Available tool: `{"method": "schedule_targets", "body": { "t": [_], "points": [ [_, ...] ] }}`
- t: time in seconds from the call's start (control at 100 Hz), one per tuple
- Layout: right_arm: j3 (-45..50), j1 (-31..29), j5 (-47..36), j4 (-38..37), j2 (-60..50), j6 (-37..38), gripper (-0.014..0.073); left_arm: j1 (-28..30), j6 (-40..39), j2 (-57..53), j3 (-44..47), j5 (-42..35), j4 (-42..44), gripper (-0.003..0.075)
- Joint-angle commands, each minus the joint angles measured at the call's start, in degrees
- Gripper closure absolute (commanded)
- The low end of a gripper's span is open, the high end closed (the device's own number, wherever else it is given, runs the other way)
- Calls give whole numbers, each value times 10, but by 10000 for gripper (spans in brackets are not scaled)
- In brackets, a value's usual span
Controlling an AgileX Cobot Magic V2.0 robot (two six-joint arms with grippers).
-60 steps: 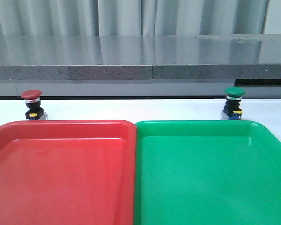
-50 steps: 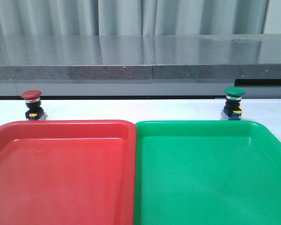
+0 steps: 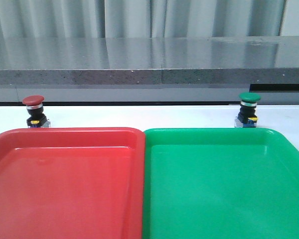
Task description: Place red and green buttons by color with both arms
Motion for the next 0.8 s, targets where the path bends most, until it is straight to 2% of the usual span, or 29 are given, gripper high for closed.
{"method": "schedule_targets", "body": {
  "t": [0.0,0.15,0.37,0.79],
  "points": [
    [-10,-2,-45,-2,-13,1,658,1,1,-18,-3,-49,-2,741],
    [-10,-2,-45,-2,-13,1,658,1,1,-17,-32,-40,-2,741],
    [-10,-2,-45,-2,-13,1,658,1,1,12,-105,32,-2,741],
    [-10,-2,-45,-2,-13,1,658,1,1,151,-200,61,-2,741]
  ]
}}
